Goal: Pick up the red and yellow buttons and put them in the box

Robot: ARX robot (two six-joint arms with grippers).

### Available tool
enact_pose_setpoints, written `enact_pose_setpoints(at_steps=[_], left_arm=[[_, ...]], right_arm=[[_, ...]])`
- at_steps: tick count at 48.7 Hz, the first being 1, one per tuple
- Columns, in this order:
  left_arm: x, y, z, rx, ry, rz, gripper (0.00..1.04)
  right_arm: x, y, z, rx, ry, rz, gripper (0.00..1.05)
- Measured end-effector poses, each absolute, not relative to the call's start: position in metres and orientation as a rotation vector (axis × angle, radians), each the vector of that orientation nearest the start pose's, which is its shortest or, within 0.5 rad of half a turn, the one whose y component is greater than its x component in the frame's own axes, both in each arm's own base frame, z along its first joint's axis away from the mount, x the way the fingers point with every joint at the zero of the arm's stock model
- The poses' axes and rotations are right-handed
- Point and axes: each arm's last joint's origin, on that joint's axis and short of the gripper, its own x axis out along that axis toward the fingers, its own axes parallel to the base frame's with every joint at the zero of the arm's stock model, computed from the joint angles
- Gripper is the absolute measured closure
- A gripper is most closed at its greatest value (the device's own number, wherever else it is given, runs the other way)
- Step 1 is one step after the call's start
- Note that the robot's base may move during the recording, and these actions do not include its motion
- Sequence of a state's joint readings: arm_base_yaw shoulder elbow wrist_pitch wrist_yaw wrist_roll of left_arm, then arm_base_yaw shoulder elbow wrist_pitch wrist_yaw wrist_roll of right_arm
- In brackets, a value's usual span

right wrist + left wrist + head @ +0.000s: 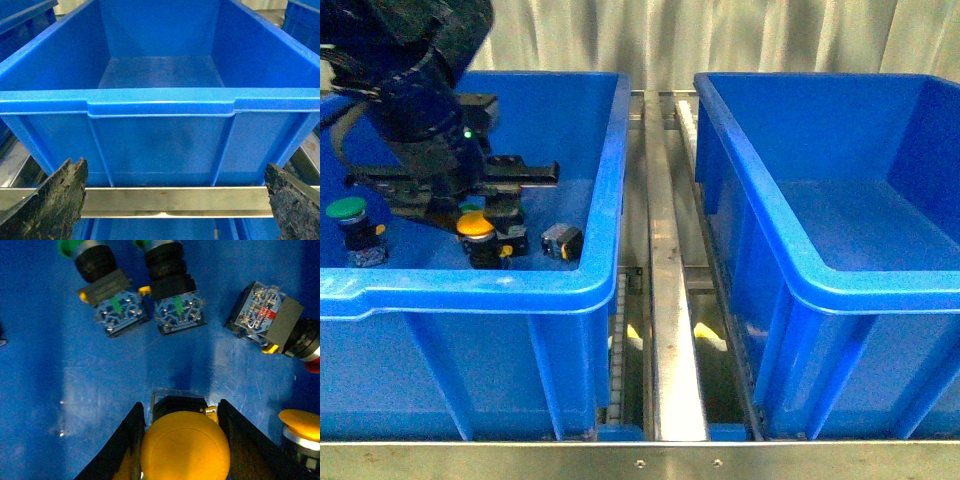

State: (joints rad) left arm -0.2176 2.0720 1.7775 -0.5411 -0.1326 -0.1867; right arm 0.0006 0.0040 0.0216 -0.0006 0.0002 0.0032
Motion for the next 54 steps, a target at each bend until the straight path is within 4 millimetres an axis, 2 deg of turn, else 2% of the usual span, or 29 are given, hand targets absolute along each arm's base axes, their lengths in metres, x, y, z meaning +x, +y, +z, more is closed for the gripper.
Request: enact_pose_setpoints(at_steps=[10, 14, 19, 26, 31, 36, 40, 44, 54], left_arm=[[0.408, -0.047, 0.298, -0.284, 0.625, -0.176, 0.7], [0.384, -0.017, 0.315, -0.362, 0.482, -0.239, 0.7], [0.364, 0.012, 0.318, -0.466, 0.331, -0.321, 0.7], [0.353, 0.018, 0.306, -0.575, 0.233, -0.473, 0.7], [0.345, 0.008, 0.3, -0.687, 0.14, -0.656, 0.7], [0.342, -0.012, 0.31, -0.772, 0.062, -0.809, 0.7], [0.34, -0.043, 0.319, -0.814, 0.099, -0.943, 0.7], [0.339, -0.079, 0.316, -0.836, 0.189, -1.069, 0.7], [0.332, -0.141, 0.31, -0.806, 0.308, -1.24, 0.7]], right_arm=[[0.097, 0.0, 0.17, 0.003, -0.017, 0.0, 0.03], [0.097, 0.0, 0.17, 0.003, -0.017, 0.0, 0.03], [0.097, 0.0, 0.17, 0.003, -0.017, 0.0, 0.03], [0.097, 0.0, 0.17, 0.003, -0.017, 0.001, 0.03], [0.097, 0.0, 0.17, 0.003, -0.017, 0.001, 0.03], [0.097, 0.0, 0.17, 0.003, -0.017, 0.0, 0.03], [0.097, 0.0, 0.17, 0.003, -0.017, 0.0, 0.03], [0.097, 0.0, 0.17, 0.003, -0.017, 0.0, 0.03], [0.097, 0.0, 0.17, 0.003, -0.017, 0.0, 0.03]])
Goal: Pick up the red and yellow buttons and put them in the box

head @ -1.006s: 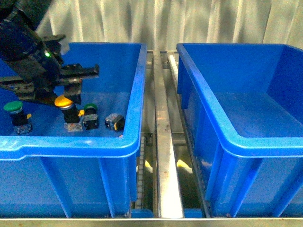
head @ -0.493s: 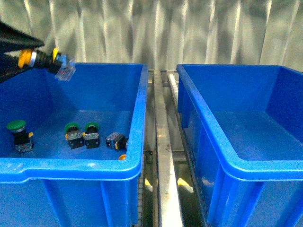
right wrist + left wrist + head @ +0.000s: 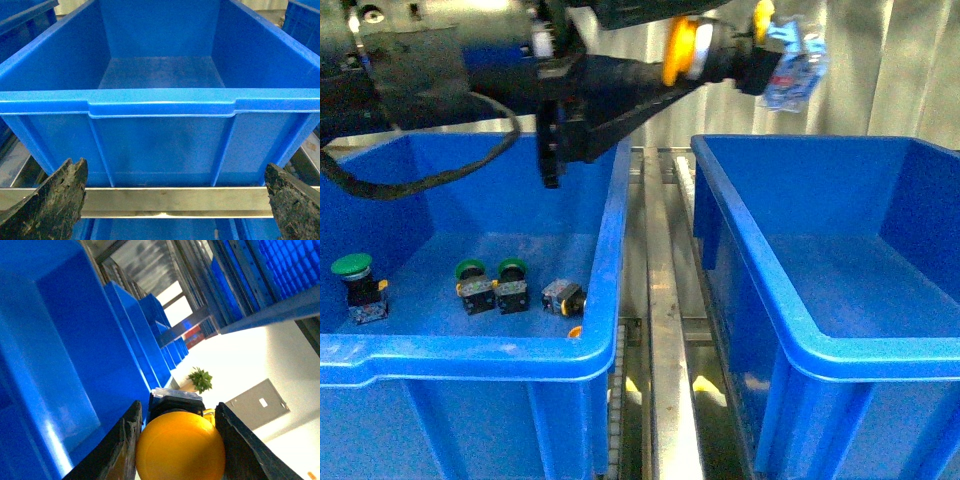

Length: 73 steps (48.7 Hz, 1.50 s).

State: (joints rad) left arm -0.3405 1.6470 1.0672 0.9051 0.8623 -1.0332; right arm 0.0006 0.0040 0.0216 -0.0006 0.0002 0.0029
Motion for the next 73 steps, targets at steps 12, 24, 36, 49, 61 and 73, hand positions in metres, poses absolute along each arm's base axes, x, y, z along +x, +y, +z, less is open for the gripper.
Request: enact_pose_setpoints(at_steps=[12, 24, 36, 49, 61, 73], left_arm=[[0.336, -0.174, 0.308, -0.779, 0.333, -1.315, 0.7], [0.343, -0.206, 0.313, -0.749, 0.345, -1.371, 0.7], [0.343, -0.225, 0.325, -0.711, 0.318, -1.415, 0.7], [0.347, -0.234, 0.316, -0.712, 0.335, -1.42, 0.7], [0.351, -0.237, 0.318, -0.688, 0.328, -1.435, 0.7], [0.359, -0.239, 0.324, -0.64, 0.314, -1.446, 0.7]], right_arm=[[0.097, 0.0, 0.17, 0.003, -0.017, 0.0, 0.03], [0.129, -0.02, 0.235, 0.213, -0.302, -0.281, 0.03], [0.202, -0.071, 0.327, 0.635, -0.327, -0.368, 0.03], [0.253, -0.049, 0.345, 1.2, -0.274, -0.344, 0.03], [0.277, -0.007, 0.34, 1.417, -0.159, -0.307, 0.03], [0.277, 0.02, 0.342, 1.531, -0.097, -0.233, 0.03]])
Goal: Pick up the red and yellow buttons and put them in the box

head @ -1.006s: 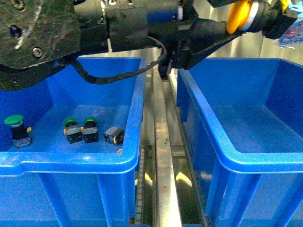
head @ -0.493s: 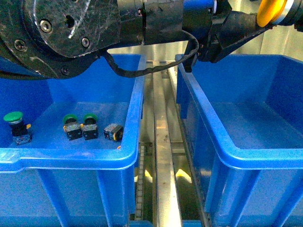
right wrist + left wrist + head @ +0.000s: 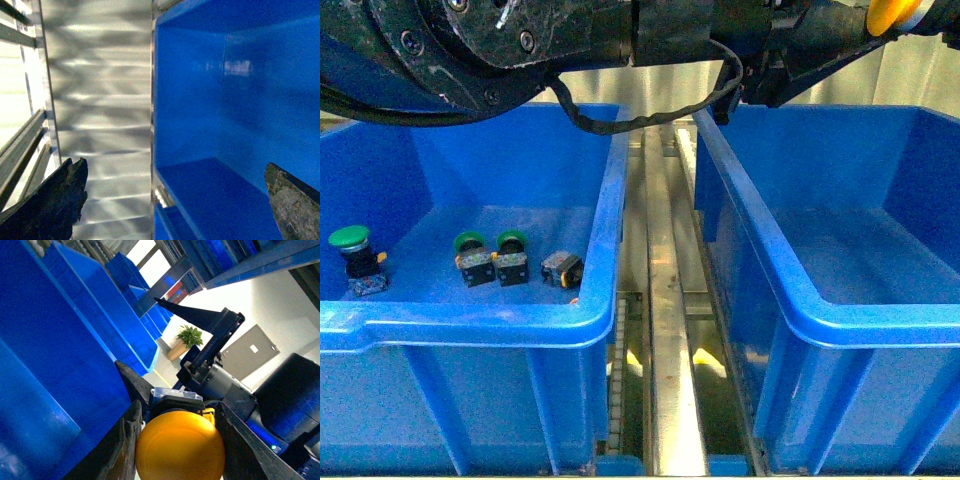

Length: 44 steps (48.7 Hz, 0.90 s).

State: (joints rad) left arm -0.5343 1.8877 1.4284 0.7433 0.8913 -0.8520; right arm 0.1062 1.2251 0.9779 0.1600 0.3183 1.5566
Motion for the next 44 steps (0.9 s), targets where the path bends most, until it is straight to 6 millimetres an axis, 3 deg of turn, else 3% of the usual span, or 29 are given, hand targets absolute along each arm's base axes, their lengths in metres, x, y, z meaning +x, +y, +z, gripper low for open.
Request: enact_pose_setpoints(at_steps=[17, 34, 44], left_arm=[[0.372, -0.244, 0.322, -0.615, 0.311, -1.437, 0.7], [0.375, -0.256, 0.329, -0.601, 0.301, -1.457, 0.7], [0.382, -0.268, 0.32, -0.602, 0.333, -1.461, 0.7]], right_arm=[[0.266, 0.047, 0.353, 1.575, -0.029, -0.076, 0.03], [0.267, 0.056, 0.347, 1.579, 0.012, -0.063, 0.03], [0.272, 0.06, 0.342, 1.585, 0.048, -0.059, 0.03]])
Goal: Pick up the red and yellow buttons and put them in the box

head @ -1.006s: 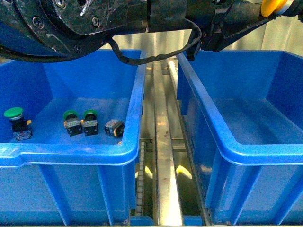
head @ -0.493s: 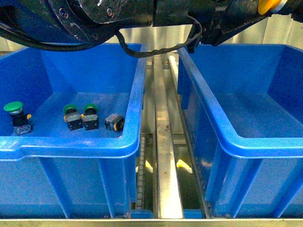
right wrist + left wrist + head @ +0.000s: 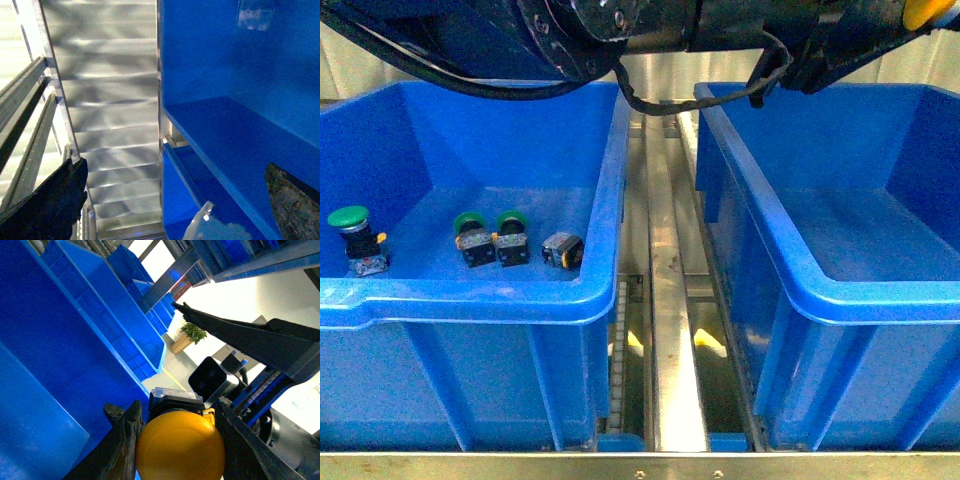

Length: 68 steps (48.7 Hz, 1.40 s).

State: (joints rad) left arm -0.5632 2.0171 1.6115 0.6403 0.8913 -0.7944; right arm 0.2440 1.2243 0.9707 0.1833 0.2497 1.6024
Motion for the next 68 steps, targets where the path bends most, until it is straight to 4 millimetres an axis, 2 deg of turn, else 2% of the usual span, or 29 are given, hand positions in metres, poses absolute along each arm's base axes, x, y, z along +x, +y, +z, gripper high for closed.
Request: enact_pose_setpoints(at_steps=[10, 24, 34, 44, 54, 55, 63, 68], left_arm=[[0.386, -0.276, 0.311, -0.594, 0.363, -1.458, 0.7], [0.387, -0.288, 0.308, -0.577, 0.379, -1.46, 0.7], [0.386, -0.292, 0.309, -0.573, 0.378, -1.465, 0.7], [0.384, -0.294, 0.308, -0.559, 0.368, -1.469, 0.7], [0.382, -0.296, 0.307, -0.541, 0.357, -1.464, 0.7], [0.381, -0.295, 0.307, -0.542, 0.355, -1.46, 0.69], [0.377, -0.292, 0.305, -0.554, 0.324, -1.443, 0.34], [0.374, -0.289, 0.307, -0.549, 0.316, -1.422, 0.2]], right_arm=[[0.272, 0.06, 0.341, 1.588, 0.052, -0.056, 0.03], [0.275, 0.049, 0.341, 1.593, 0.037, -0.071, 0.03], [0.275, 0.045, 0.341, 1.59, 0.033, -0.086, 0.3], [0.275, 0.042, 0.332, 1.583, 0.042, -0.118, 0.7], [0.275, 0.038, 0.33, 1.586, 0.038, -0.128, 0.72], [0.274, 0.038, 0.33, 1.587, 0.038, -0.128, 0.72], [0.271, 0.035, 0.335, 1.597, 0.015, -0.114, 0.72], [0.27, 0.034, 0.336, 1.602, 0.005, -0.115, 0.72]])
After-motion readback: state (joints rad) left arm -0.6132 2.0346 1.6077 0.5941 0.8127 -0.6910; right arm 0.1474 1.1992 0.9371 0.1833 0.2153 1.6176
